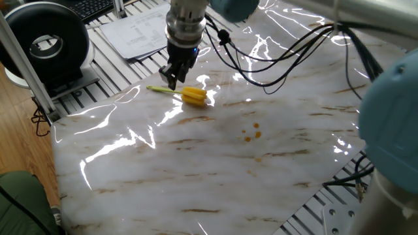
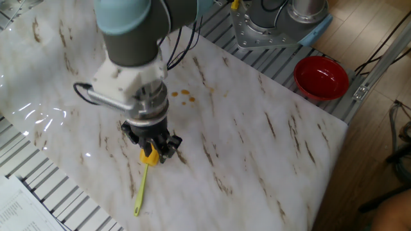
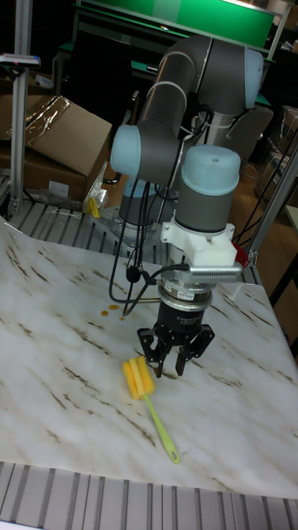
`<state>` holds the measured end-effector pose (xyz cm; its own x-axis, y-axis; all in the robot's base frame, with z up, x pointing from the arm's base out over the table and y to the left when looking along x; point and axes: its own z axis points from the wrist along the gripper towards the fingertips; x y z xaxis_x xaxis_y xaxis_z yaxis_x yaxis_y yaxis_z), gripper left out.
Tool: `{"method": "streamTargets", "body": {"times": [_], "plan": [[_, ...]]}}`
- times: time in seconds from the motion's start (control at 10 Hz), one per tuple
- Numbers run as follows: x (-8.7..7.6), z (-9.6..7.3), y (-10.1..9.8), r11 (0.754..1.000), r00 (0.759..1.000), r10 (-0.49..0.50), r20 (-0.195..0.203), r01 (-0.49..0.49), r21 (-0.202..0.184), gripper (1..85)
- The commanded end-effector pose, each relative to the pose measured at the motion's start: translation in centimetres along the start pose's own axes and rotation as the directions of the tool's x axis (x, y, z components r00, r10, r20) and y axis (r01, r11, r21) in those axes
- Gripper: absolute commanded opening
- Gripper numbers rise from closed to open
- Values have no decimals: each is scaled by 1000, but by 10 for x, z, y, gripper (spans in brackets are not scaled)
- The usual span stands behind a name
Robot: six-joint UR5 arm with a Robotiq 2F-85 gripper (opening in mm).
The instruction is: Scrub the table with a brush
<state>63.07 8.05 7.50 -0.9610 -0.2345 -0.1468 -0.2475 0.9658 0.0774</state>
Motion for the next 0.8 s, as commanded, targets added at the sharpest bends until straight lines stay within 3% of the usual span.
{"method": "streamTargets", "body": {"times": [0.0,0.1,0.2,0.4,0.5,0.7], "plan": [[2,7,-3,1000,1000,-22,-15,22,4,440],[4,6,-10,999,999,-27,-23,27,32,443],[4,6,-24,995,998,-57,-30,59,86,463],[11,3,-40,986,995,-75,-62,83,143,483],[8,5,-29,991,995,-82,-48,87,102,487],[-18,31,-22,992,994,-102,-38,104,76,490]]}}
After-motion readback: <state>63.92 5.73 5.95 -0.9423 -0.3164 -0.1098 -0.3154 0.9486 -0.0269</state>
